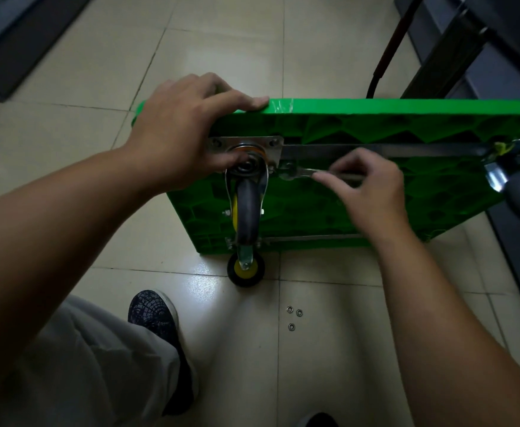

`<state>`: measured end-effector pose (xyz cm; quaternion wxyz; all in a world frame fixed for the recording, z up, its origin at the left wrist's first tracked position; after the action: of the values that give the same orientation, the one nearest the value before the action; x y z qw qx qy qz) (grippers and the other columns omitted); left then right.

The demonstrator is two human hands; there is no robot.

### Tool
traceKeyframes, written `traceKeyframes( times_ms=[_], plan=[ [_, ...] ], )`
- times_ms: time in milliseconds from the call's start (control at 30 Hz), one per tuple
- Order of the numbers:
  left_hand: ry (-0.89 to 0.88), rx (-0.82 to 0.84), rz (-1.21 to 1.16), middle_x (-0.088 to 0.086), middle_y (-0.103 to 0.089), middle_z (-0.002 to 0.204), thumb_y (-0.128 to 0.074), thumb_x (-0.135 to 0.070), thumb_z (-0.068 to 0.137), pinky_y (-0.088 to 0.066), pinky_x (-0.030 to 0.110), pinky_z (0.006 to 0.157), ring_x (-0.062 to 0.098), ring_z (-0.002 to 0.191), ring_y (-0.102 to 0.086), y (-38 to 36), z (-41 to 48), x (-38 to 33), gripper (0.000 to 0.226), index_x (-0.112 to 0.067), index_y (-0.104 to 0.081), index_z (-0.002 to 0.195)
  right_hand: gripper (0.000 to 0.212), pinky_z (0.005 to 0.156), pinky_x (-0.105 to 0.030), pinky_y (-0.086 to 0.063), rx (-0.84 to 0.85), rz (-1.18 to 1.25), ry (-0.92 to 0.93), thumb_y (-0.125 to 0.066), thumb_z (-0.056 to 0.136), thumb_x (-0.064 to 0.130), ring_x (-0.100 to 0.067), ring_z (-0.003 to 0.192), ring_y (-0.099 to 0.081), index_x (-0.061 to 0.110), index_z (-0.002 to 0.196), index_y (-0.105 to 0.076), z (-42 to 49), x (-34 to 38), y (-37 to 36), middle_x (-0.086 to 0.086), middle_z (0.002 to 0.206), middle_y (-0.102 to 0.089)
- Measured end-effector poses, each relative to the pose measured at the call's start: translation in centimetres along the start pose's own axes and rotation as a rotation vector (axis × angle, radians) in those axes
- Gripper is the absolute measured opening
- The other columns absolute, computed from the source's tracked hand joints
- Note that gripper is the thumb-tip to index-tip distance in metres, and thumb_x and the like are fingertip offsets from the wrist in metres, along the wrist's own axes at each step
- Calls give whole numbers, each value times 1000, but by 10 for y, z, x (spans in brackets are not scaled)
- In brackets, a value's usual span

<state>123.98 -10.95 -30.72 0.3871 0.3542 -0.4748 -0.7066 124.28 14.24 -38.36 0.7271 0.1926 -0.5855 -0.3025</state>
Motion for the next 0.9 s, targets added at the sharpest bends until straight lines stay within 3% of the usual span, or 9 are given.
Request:
traceKeyframes(
  times_ms=[67,133,200,467,700,833,900],
  plan=[
    [5,0,4,8,-59,126,-62,-55,80,-30,35,80,30,107,-54,0,1,1,68,-39,-49,145,20,70,-21,-50,-112,511,-274,-83,80,27,-6,74,-65,15,87,-68,-23,-33,-11,4,78,-71],
    [11,0,0,8,-59,126,-61,-56,79,-30,34,80,30,108,-54,0,2,2,69,-39,-50,145,19,74,-23,-50,-125,952,-578,-77,80,29,-7,70,-65,15,88,-66,-54,-55,-52,3,79,-72],
    [17,-3,-10,8,-59,127,-62,-56,78,-29,34,81,30,109,-54,0,2,2,69,-39,-51,144,20,76,-25,-49,-99,1146,-721,-74,77,31,-8,70,-64,16,87,-65,-75,-57,-90,1,79,-71],
    [9,0,14,8,-58,129,-58,-56,81,-29,34,81,31,109,-53,-2,1,2,68,-39,-47,147,11,70,-13,-52,-152,1104,-733,-75,87,7,-5,72,-69,7,86,-64,-87,-40,-139,-3,76,-72],
    [24,-1,11,6,-58,129,-60,-56,81,-29,34,82,29,110,-52,-2,1,4,69,-40,-47,147,13,77,-17,-53,-220,1038,-614,-75,88,4,-11,79,-70,6,84,-63,-74,-38,-139,-8,80,-70],
    [19,-5,12,6,-58,129,-59,-56,81,-28,33,82,29,109,-52,-1,1,4,69,-40,-46,147,15,70,-18,-52,-204,1022,-638,-75,89,9,-8,71,-67,6,83,-61,-74,-37,-148,-7,76,-69],
    [19,-3,15,6,-58,129,-58,-56,81,-28,34,83,29,110,-52,-2,1,3,69,-39,-46,147,17,70,-26,-51,-173,1081,-702,-75,89,13,-13,70,-64,8,81,-60,-77,-33,-160,-6,74,-69]
  ],
)
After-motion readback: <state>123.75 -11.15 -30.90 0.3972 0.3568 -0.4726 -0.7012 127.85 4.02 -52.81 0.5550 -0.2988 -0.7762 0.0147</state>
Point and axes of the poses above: each hand's wrist, its own z-axis towards the middle knuckle, its own y-axis out of the back of the hand, x = y × z, the point moved 8 cm from there along z, towards the middle knuckle
